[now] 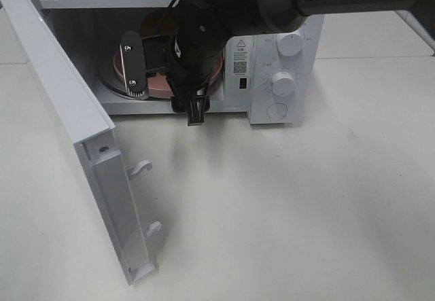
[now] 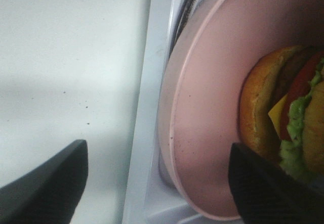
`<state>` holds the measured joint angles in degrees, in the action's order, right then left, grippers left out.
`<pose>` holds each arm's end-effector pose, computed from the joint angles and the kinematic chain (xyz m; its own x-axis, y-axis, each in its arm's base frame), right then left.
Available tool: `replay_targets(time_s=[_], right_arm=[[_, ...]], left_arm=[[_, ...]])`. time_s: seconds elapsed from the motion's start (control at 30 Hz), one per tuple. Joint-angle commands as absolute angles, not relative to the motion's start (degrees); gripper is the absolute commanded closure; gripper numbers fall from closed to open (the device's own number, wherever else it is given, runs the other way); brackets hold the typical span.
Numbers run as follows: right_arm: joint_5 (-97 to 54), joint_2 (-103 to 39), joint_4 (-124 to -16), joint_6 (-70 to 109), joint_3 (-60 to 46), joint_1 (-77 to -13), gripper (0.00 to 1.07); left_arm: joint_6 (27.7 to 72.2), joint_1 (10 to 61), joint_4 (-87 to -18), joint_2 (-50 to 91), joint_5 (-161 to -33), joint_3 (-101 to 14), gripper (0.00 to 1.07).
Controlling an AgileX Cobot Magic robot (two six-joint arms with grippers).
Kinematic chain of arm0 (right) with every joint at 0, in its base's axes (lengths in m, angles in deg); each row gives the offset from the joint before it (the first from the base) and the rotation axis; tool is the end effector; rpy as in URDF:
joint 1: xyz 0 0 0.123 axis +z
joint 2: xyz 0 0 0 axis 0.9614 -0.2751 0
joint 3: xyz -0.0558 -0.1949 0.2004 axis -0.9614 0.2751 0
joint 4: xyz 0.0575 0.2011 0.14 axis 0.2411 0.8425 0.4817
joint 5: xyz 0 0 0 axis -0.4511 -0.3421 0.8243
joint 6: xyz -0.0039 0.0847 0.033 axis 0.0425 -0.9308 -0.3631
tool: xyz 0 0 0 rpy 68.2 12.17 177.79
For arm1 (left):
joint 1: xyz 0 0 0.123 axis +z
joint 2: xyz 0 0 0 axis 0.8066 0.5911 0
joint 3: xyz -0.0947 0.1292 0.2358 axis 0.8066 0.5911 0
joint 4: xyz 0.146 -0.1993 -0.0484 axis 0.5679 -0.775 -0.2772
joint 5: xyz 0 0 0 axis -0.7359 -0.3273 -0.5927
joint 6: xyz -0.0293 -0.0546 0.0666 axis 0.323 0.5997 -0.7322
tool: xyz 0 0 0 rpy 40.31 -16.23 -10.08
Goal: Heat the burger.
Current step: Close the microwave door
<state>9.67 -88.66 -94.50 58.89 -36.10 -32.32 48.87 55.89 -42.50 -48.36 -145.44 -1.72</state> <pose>0.3787 0.3140 0.1813 0.2785 -0.9518 -0.1287 -0.7475 -0.1306 -0.6513 -0.0051 -0.0063 0.2787 -0.4345 0.0301 -0.9002 0.0430 0.9990 0.0127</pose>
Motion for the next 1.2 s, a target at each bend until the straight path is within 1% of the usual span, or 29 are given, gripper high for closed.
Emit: replay_targets(time_s=[0.03, 0.13, 0.2, 0.47, 0.57, 0.63, 0.9, 0.97, 1.07, 1.13, 1.2], right_arm=[[8.47, -85.85, -94.44, 59.0, -32.66, -32.43, 0.31], [8.36, -84.53, -94.44, 58.95, -30.65, -32.43, 0.31], [8.36, -81.55, -94.39, 58.32, -27.39, -32.43, 0.31], [8.64, -77.08, -94.16, 54.88, -23.55, -32.55, 0.31], [9.04, -74.73, -94.16, 50.24, -21.43, -32.55, 0.31], [9.5, -71.53, -94.21, 43.42, -18.45, -32.61, 0.31], [10.53, -65.97, -94.21, 37.12, -13.58, -33.07, 0.31], [10.7, -61.67, -93.98, 31.33, -9.74, -33.87, 0.31], [10.7, -60.41, -93.93, 30.07, -8.94, -33.98, 0.31], [10.7, -55.83, -93.7, 24.68, -5.16, -34.78, 0.31], [10.7, -54.51, -93.53, 23.42, -4.3, -35.13, 0.31]], left_arm=[[49.22, 56.06, -43.01, -49.4, -144.92, -1.49, 0.09], [49.22, 56.06, -43.01, -49.4, -144.92, -1.49, 0.09], [49.22, 56.06, -43.01, -49.4, -144.92, -1.49, 0.09], [49.22, 56.06, -43.01, -49.4, -144.92, -1.49, 0.09], [49.22, 56.06, -43.01, -49.4, -144.92, -1.49, 0.09], [49.22, 56.06, -43.01, -49.4, -144.92, -1.49, 0.09], [49.22, 56.06, -43.01, -49.4, -144.92, -1.49, 0.09], [49.22, 56.06, -43.01, -49.4, -144.92, -1.49, 0.09], [49.22, 56.06, -43.01, -49.4, -144.92, -1.49, 0.09], [49.22, 56.06, -43.01, -49.4, -144.92, -1.49, 0.09], [49.22, 56.06, -43.01, -49.4, -144.92, -1.49, 0.09]])
